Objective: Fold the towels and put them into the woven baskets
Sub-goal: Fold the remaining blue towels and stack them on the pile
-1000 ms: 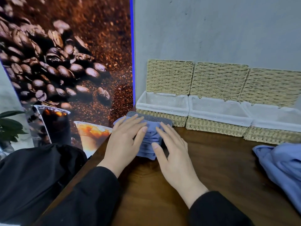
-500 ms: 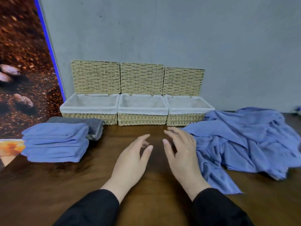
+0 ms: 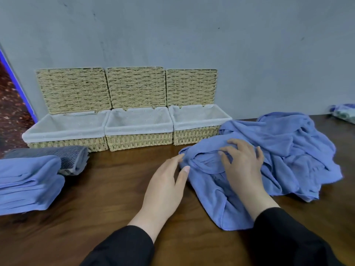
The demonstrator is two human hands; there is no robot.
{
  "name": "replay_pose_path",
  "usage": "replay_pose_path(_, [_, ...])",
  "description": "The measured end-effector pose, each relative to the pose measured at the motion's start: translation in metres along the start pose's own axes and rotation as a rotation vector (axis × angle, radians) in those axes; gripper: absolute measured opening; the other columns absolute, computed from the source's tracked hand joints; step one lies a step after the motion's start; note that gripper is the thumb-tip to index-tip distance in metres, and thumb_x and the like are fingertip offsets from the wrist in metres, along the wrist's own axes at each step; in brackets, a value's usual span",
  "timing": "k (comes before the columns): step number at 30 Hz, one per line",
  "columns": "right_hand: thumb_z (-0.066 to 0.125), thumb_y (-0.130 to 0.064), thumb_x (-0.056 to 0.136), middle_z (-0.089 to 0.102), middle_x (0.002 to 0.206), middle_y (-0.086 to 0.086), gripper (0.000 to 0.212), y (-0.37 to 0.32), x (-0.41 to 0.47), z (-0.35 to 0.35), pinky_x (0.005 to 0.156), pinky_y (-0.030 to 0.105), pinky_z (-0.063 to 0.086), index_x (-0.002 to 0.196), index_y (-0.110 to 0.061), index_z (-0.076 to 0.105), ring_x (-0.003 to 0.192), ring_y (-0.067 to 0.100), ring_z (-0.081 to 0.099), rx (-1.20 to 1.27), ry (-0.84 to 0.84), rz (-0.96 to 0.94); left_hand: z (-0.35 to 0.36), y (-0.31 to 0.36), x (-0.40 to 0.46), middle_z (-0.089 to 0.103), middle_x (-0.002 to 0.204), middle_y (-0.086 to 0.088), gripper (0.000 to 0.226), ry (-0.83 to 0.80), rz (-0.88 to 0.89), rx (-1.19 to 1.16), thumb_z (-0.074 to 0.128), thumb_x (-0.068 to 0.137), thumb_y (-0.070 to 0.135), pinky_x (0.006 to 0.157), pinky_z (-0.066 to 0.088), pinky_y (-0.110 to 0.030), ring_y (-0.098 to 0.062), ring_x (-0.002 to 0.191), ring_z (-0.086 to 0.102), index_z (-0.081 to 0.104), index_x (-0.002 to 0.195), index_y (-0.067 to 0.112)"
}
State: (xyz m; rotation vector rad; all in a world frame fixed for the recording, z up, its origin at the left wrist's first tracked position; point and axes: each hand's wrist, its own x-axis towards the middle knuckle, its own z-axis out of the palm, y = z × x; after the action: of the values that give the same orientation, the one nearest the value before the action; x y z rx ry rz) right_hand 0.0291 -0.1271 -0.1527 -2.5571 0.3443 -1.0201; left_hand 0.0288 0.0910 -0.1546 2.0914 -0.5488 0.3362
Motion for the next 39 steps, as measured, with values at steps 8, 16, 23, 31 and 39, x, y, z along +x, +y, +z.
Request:
replay_pose_path(8, [0.059,-0.017,0.102,0.072,0.108,-0.008,0.017,-0.054,-0.021,-0.025,0.089,0.008,0.045,0.113,-0.015,0.071,0.103,-0.001,0.061,0.509,-0.014,-0.179,0.008,0.017,0.009,0.039,0.146,0.032,0.059,0.01,-0.068,-0.196,0.053,0.097,0.046,0.105,0.029,-0.004,0.018,0.135,0.033,0.028,0.15,0.05])
replay_pose_path(16, [0.059,-0.025,0.101,0.07,0.116,-0.008,0.02,-0.074,-0.036,-0.018,0.096,0.022,0.049,0.115,-0.015,0.07,0.113,0.002,0.062,0.63,-0.09,-0.272,-0.001,0.017,0.01,0.068,0.085,0.006,0.026,0.265,-0.1,-0.36,0.045,0.104,0.013,0.069,0.048,-0.023,-0.013,0.079,0.062,0.065,0.092,0.024])
replay_pose_path(23, [0.074,-0.026,0.09,0.063,0.129,-0.006,0.032,-0.049,-0.032,-0.007,0.106,0.042,0.031,0.122,-0.025,0.068,0.121,0.022,0.058,0.092,-0.063,-0.259,-0.044,0.004,0.013,0.073,0.099,-0.009,0.031,0.443,-0.335,-0.756,0.039,0.11,0.023,0.069,0.059,-0.032,-0.029,0.092,0.069,0.069,0.103,0.021])
replay_pose_path(31, [0.053,-0.023,0.099,0.058,0.092,-0.003,0.016,-0.112,0.001,-0.054,0.071,0.033,0.041,0.089,-0.015,0.061,0.083,0.014,0.051,0.419,-0.096,-0.255,-0.132,0.033,0.017,0.073,0.103,-0.012,0.028,0.535,-0.199,-0.689,0.044,0.109,0.03,0.091,0.054,-0.055,-0.036,0.101,0.068,0.07,0.102,0.024])
replay_pose_path(39, [0.057,-0.045,0.1,0.057,0.141,-0.008,0.046,-0.165,0.016,-0.032,0.106,0.033,0.043,0.141,-0.025,0.055,0.128,0.011,0.052,0.499,-0.476,-0.243,-0.188,-0.006,0.022,0.061,0.104,0.015,0.03,0.336,-0.233,0.005,0.061,0.1,0.024,0.07,0.044,-0.013,-0.006,0.094,0.061,0.051,0.127,0.029])
